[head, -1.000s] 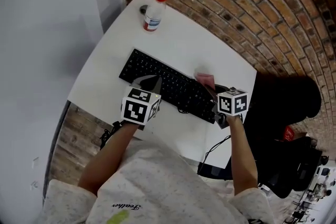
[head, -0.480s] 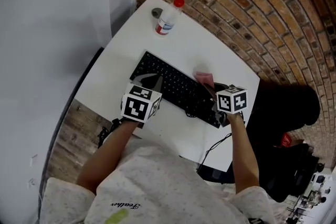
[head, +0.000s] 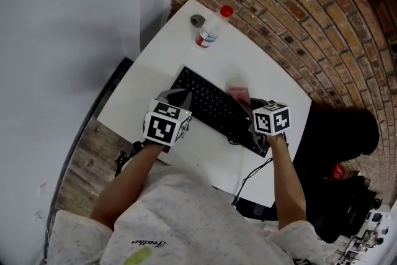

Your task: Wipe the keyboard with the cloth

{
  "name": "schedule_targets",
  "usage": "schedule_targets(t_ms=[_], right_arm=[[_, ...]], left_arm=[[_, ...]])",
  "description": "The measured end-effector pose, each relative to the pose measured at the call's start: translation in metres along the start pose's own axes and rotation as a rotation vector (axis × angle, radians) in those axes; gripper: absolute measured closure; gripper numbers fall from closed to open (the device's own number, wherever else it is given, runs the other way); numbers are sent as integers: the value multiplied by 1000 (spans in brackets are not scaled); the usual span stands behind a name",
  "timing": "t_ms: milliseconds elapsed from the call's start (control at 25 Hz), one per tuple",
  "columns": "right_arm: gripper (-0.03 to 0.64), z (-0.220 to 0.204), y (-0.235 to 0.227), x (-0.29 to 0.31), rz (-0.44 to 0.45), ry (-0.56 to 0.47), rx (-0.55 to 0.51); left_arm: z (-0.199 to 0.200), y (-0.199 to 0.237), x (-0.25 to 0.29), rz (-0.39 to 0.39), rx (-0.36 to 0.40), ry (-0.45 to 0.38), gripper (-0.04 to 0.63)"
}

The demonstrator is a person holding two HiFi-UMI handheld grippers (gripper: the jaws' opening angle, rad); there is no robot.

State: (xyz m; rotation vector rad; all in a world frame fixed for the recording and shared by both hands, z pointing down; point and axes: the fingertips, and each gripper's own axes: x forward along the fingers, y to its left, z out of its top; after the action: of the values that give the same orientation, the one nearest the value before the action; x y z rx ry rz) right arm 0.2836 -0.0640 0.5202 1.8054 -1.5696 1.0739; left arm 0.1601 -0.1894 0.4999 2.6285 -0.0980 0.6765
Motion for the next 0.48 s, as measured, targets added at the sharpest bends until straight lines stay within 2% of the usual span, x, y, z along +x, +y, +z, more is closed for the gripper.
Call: schedule_targets(t_ms=[480], right_arm=[[594, 31, 25, 24, 24, -1, -32]], left_arm=[[-4, 32, -14, 5, -17, 17, 598]])
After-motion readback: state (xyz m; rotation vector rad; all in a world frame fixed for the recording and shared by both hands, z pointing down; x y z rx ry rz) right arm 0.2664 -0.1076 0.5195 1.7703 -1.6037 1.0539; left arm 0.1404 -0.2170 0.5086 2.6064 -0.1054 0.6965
